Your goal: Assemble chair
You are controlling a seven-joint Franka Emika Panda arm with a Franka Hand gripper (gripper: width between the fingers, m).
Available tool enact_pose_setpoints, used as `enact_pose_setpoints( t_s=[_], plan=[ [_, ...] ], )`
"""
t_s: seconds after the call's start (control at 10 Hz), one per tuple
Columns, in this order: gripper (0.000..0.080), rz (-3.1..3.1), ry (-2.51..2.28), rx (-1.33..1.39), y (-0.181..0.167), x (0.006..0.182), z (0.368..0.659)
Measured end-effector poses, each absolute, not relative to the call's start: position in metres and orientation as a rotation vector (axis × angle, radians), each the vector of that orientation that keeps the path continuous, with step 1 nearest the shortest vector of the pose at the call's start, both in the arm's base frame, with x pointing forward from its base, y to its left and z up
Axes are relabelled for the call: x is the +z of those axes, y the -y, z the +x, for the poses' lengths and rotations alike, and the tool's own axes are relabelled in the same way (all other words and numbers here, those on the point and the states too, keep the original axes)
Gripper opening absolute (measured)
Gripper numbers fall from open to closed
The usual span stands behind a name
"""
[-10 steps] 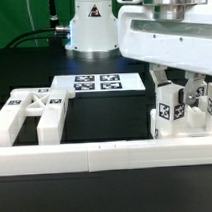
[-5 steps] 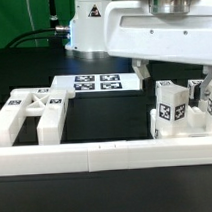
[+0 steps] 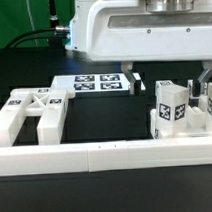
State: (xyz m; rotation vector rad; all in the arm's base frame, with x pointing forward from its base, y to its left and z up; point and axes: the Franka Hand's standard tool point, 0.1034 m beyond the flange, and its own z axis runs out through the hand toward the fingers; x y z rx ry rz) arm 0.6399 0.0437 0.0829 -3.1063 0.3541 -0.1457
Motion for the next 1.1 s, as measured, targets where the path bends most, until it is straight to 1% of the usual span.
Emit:
enact_pose_setpoints(
  t_s=[0.2,0.4,0.6,0.9,1.1],
  plan=[
    [0.0648,-3.135,-0.017,-0.143,-0.0458,0.0822,0.6391],
    [0.0648,-3.13,0.214,-0.135,-0.051,0.0785,0.6374],
    [0.0648,-3.124,0.308,-0.118,-0.0536,0.075,0.6349],
    [0.0648,-3.121,0.527,-0.111,-0.0521,0.0754,0.6351],
    [0.039,-3.127,0.487,-0.114,-0.0527,0.0755,0.6354]
  ],
)
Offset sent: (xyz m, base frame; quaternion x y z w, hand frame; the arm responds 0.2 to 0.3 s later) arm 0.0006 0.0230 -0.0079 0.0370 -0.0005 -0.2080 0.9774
